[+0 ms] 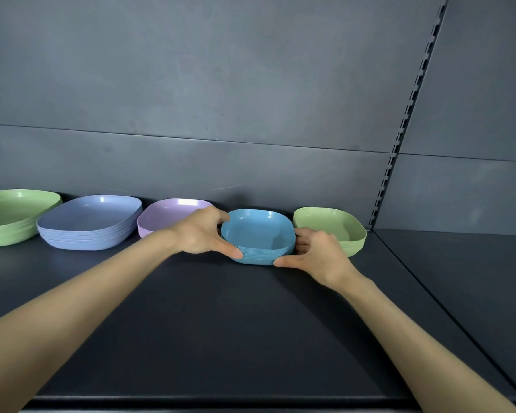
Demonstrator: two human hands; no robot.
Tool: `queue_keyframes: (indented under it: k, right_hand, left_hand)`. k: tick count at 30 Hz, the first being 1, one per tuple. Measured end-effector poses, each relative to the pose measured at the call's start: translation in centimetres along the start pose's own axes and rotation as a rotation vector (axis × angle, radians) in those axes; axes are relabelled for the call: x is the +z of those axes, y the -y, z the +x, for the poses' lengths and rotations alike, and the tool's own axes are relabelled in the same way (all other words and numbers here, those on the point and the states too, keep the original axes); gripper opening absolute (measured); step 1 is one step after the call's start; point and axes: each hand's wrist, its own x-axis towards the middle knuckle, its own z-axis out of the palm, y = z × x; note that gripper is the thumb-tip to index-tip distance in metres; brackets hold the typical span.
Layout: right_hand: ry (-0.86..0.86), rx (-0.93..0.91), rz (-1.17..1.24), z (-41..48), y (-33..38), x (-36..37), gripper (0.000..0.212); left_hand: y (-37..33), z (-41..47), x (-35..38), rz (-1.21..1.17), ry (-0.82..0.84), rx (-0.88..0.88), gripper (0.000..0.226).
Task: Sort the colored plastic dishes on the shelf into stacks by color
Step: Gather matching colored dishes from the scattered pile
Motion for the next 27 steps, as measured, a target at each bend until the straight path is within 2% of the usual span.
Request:
queue_keyframes:
  k: [5, 10, 17, 27]
  right_hand:
    - [-0.088, -0.006, -0.067, -0.3, 0.4, 0.5, 0.046]
    - [-0.117, 0.01, -0.108, 0.0, 0.4, 0.9, 0.041]
    - [-0.139, 0.047, -0.173, 0.9, 0.5, 1.0, 0.035]
    - [-0.167, 0.042, -0.095, 0.8, 0.7, 1.5, 0.038]
  left_hand:
    - [-0.2, 0.4, 0.4, 0.131, -0.135, 0.023, 0.074]
    - [-0.1, 0.4, 0.3, 0.199, -0.184, 0.07, 0.057]
    - [-0.2, 0.3, 0.0, 0.19, -0.287, 0.097, 0.043]
    - [0.0, 0.3, -0.1, 0.216, -0.305, 0.118, 0.031]
